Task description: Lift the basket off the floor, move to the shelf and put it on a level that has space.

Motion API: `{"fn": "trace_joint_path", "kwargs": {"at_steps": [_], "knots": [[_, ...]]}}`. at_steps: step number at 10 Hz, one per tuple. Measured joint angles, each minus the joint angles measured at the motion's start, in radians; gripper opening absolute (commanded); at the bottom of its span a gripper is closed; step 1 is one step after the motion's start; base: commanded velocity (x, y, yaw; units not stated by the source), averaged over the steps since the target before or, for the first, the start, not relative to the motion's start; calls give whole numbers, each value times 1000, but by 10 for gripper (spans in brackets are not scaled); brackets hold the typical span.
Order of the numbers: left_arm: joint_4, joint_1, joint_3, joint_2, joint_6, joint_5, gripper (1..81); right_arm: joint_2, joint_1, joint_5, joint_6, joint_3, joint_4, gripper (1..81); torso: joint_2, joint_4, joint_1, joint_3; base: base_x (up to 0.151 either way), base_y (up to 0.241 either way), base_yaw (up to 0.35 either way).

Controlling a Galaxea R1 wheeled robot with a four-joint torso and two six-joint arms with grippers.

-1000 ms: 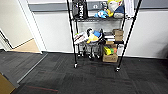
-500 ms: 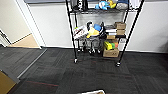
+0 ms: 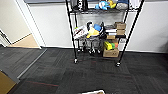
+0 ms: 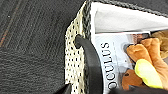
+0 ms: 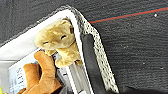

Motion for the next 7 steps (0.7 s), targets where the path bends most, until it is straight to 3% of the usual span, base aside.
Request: {"fn": "trace_joint_path", "kwargs": {"at_steps": [2, 3, 4, 7], "knots": [[0, -3, 0, 7, 0, -15, 811, 17, 2, 6, 0, -1, 0, 811, 0, 0, 0, 0, 0, 0, 0], [0, -3, 0, 6, 0, -15, 811, 26, 1, 9, -13, -1, -3, 10, 0, 0, 0, 0, 0, 0, 0], [0, -4, 1, 6, 0, -15, 10, 28, -3, 10, -13, -4, -7, 10, 0, 0, 0, 0, 0, 0, 0], [12, -2, 0, 5, 5, -13, 10, 28, -11, 18, -12, -9, -7, 10, 0, 0, 0, 0, 0, 0, 0]]}}
